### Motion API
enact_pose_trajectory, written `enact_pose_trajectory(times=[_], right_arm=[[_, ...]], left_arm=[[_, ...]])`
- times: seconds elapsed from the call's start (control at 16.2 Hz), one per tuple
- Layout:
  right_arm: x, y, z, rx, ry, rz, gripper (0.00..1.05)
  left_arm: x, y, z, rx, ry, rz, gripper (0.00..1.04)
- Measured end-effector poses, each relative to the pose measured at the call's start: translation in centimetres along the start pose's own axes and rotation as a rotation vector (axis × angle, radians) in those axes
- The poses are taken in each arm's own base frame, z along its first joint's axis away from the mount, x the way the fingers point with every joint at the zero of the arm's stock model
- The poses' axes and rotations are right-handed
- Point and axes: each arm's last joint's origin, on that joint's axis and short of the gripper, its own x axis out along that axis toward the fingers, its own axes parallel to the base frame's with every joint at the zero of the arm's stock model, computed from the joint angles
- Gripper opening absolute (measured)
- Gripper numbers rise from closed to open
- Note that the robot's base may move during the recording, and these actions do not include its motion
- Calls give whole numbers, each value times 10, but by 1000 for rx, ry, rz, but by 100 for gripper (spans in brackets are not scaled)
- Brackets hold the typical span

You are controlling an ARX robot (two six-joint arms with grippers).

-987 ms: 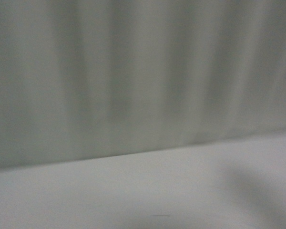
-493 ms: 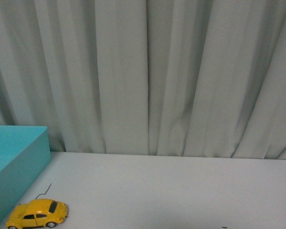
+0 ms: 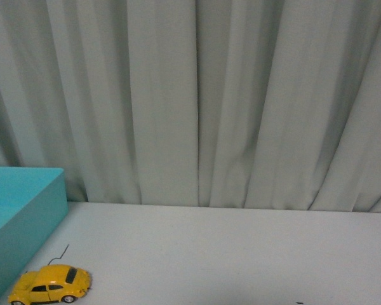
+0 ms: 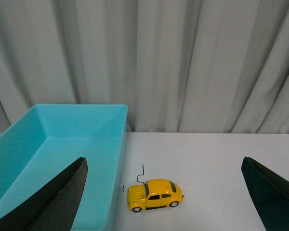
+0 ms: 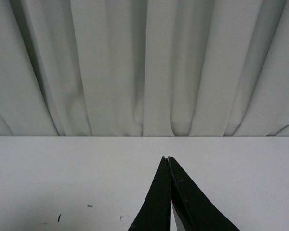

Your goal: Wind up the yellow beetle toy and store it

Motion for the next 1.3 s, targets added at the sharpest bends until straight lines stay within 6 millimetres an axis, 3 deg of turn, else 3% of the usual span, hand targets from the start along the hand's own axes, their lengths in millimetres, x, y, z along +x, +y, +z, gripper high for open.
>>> enact_pose_trajectory(times=[0.56, 0.68, 0.99, 1.05, 1.3], right_arm=[[-12, 0, 1, 0, -13, -1, 2], [-22, 0, -3, 0, 7, -1, 2], [-23, 0, -2, 0, -8, -2, 2], [-23, 0, -2, 0, -8, -2, 7], [-23, 0, -2, 0, -8, -2, 55]], left_arm=[[0, 0, 0, 0, 0, 0, 98], [0, 0, 0, 0, 0, 1, 98], [0, 0, 0, 0, 0, 0, 98], [0, 0, 0, 0, 0, 0, 98], [0, 0, 0, 0, 0, 0, 98]])
